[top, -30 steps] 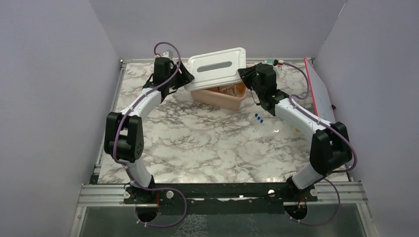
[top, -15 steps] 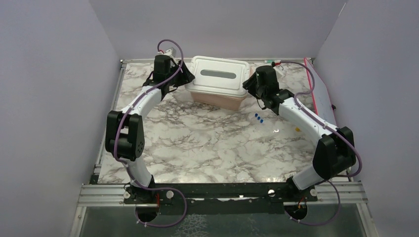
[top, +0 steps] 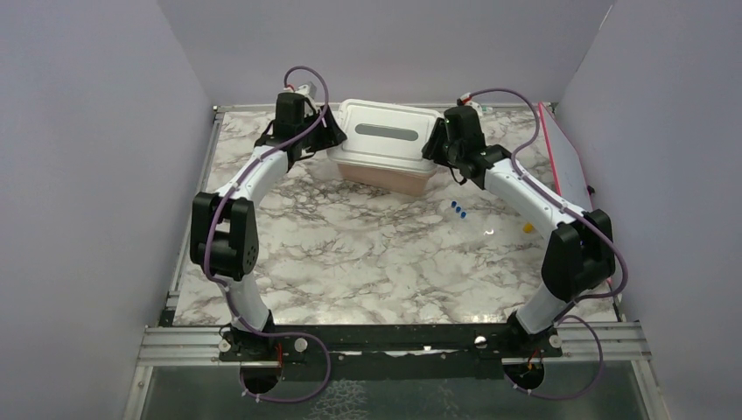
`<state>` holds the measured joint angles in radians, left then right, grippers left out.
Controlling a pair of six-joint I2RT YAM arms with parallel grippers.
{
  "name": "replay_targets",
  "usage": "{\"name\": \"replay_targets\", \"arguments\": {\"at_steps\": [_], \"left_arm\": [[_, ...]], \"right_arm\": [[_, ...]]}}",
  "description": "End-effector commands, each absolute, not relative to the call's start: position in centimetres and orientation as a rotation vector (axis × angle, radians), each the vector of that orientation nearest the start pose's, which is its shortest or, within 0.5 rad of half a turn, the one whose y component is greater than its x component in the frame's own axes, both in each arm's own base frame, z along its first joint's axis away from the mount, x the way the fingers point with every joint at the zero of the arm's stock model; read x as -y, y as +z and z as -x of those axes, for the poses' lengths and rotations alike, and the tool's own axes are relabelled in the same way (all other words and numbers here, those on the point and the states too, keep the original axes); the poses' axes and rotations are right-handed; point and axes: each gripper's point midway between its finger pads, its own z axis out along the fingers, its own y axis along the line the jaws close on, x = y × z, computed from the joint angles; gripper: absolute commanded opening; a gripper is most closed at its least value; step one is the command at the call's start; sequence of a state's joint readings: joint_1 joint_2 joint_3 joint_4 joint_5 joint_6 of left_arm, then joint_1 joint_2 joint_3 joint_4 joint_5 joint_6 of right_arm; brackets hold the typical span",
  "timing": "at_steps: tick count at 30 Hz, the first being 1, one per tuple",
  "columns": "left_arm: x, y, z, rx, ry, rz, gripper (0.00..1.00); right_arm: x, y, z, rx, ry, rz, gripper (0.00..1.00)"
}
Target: Organize the chemistry lab equipment
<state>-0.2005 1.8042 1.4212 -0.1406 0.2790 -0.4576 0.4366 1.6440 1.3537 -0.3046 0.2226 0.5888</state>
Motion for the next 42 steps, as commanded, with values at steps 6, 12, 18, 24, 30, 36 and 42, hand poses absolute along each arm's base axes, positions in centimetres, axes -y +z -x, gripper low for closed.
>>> {"name": "replay_targets", "arguments": {"at_steps": [6,12,18,24,30,36,42], "left_arm": [[17.2,19.2,-51.1,-2.138,-0.678,0.068,0.5],[17.8,19.2,-52.5,-2.136,-0.692,0.038,0.44],[18.4,18.0,-53.3,-2.166,-0.697,0.042,0.44],[17.9,16.9,-53.5,-2.19,-0.647,0.058,0.44],[16.7,14.8,-53.0,-2.252,-0.572,0.099,0.43],[15.0,12.9,-52.1,-2.306,-0.486,0.172,0.43],[14.0,12.8,-51.7,-2.31,-0.481,0.256,0.51]], "right_arm": [[-18.0,17.2,-43.3,-2.248,0.262,-0.233,0.44],[-17.5,16.5,-42.7,-2.287,0.226,-0.229,0.35],[-17.3,16.3,-42.0,-2.276,0.236,-0.309,0.34],[-18.0,15.2,-41.9,-2.304,0.237,-0.297,0.34],[-18.1,13.7,-42.4,-2.355,0.193,-0.241,0.34],[-19.6,13.7,-43.2,-2.367,0.238,-0.075,0.36],[-20.6,14.3,-44.3,-2.363,0.246,0.046,0.36]]}}
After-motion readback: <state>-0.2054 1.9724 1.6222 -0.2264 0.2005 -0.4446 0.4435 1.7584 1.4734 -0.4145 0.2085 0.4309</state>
